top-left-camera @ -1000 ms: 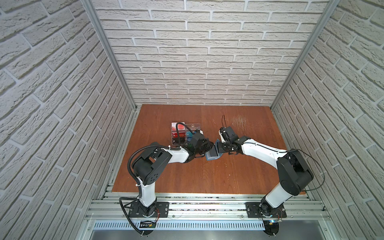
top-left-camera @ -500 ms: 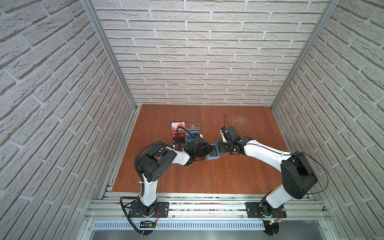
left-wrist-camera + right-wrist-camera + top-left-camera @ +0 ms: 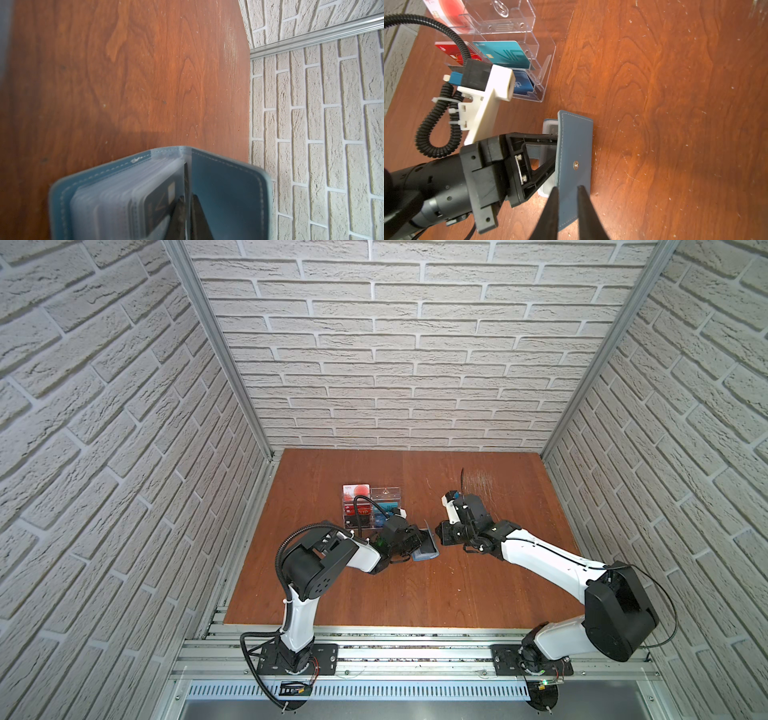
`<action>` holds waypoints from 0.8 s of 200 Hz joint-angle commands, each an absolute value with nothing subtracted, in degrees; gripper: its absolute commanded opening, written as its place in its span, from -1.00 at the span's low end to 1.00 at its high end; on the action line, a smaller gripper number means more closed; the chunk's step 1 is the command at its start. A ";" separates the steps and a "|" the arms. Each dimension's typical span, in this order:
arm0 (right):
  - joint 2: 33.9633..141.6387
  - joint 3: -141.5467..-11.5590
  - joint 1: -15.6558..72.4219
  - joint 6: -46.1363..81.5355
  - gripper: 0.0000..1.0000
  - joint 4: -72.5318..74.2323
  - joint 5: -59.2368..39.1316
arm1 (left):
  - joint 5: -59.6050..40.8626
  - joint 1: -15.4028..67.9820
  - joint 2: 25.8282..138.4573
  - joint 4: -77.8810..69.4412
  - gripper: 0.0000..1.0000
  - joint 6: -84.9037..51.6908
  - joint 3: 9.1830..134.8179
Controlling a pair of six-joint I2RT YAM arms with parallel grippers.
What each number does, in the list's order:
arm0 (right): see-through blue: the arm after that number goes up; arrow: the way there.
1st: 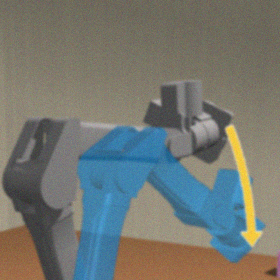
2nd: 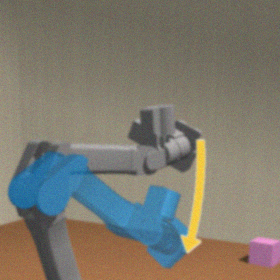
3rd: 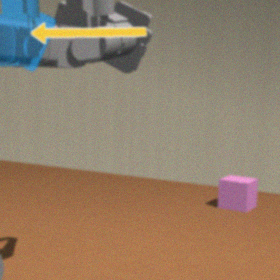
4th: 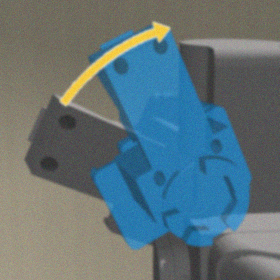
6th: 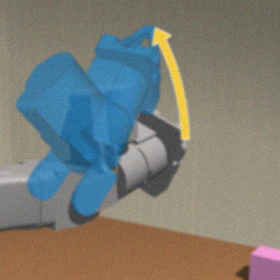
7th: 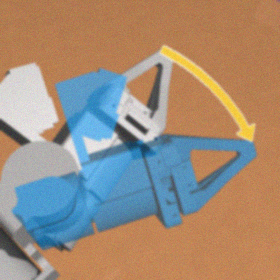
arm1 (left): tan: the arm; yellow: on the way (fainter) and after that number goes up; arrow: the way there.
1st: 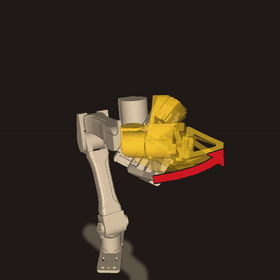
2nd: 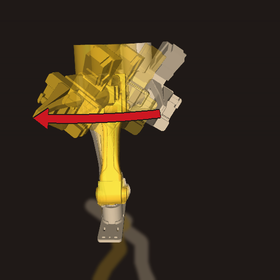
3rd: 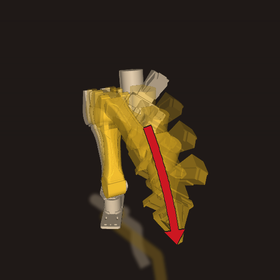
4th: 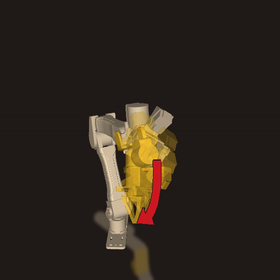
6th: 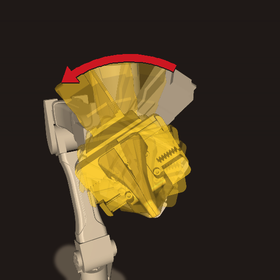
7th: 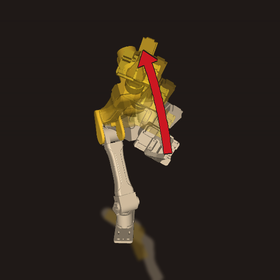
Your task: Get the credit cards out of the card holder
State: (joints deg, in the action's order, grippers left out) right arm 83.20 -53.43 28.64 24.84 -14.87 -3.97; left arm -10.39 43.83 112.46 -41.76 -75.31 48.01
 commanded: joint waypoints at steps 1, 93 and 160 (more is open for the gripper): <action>84.13 -53.89 28.93 25.22 -0.67 -11.75 -7.07 | -9.59 43.60 113.65 -39.81 -0.80 -75.32 46.26; 89.33 -57.08 31.52 24.35 -0.53 -14.35 -5.29 | -9.48 43.24 113.14 -40.76 -0.84 -75.67 45.83; 93.41 -60.13 32.17 24.02 -0.49 -19.00 -0.68 | -9.45 43.00 112.96 -41.66 -0.86 -75.94 45.20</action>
State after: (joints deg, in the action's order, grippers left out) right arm 92.23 -58.26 31.79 24.62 -16.88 -3.16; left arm -10.37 43.44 112.46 -43.55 -75.92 46.78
